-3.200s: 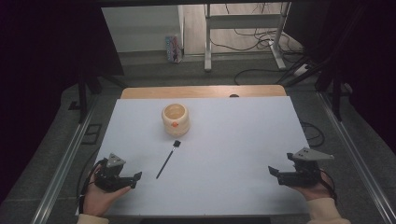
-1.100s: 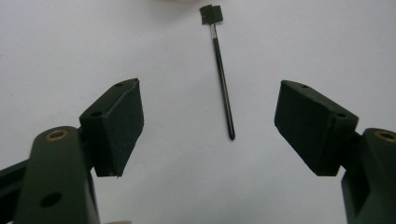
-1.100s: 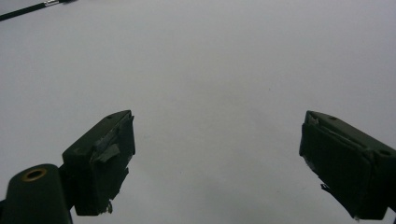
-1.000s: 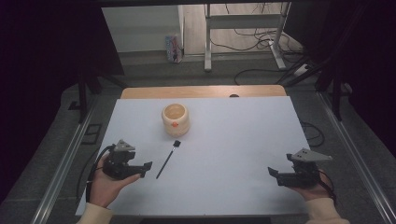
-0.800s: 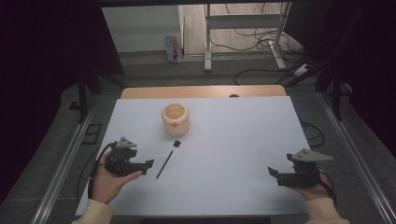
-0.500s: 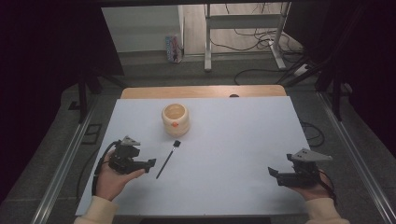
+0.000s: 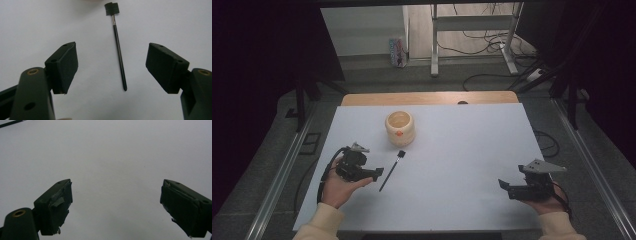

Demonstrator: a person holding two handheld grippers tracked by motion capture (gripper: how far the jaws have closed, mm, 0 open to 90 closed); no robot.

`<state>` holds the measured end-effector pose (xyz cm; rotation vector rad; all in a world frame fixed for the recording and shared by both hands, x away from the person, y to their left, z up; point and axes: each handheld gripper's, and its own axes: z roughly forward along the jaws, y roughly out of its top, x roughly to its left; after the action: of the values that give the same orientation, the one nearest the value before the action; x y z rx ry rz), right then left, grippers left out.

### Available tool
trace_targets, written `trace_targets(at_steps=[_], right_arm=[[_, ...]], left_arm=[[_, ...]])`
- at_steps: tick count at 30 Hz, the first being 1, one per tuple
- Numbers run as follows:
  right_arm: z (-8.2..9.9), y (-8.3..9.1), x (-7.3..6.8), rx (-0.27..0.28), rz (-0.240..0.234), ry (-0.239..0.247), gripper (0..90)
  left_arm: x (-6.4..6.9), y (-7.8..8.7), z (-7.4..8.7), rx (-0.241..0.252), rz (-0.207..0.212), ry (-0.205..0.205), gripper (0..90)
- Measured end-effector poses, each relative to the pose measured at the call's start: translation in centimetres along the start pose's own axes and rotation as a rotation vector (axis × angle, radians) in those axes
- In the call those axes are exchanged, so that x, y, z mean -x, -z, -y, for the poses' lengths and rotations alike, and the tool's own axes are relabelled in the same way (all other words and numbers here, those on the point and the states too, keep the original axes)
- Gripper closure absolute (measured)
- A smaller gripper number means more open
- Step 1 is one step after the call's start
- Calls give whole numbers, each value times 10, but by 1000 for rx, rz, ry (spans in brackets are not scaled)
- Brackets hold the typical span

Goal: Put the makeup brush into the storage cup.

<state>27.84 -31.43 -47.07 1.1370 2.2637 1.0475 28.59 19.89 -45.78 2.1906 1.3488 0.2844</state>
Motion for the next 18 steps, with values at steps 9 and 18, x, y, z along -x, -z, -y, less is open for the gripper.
trace_targets(at_steps=[9,18], right_arm=[[0,0,0,1,0,-2,111],[1,0,1,-2,1,-3,111]], left_arm=[[1,-7,-8,-11,13,-6,271],[1,-14,-15,-33,24,-13,289]])
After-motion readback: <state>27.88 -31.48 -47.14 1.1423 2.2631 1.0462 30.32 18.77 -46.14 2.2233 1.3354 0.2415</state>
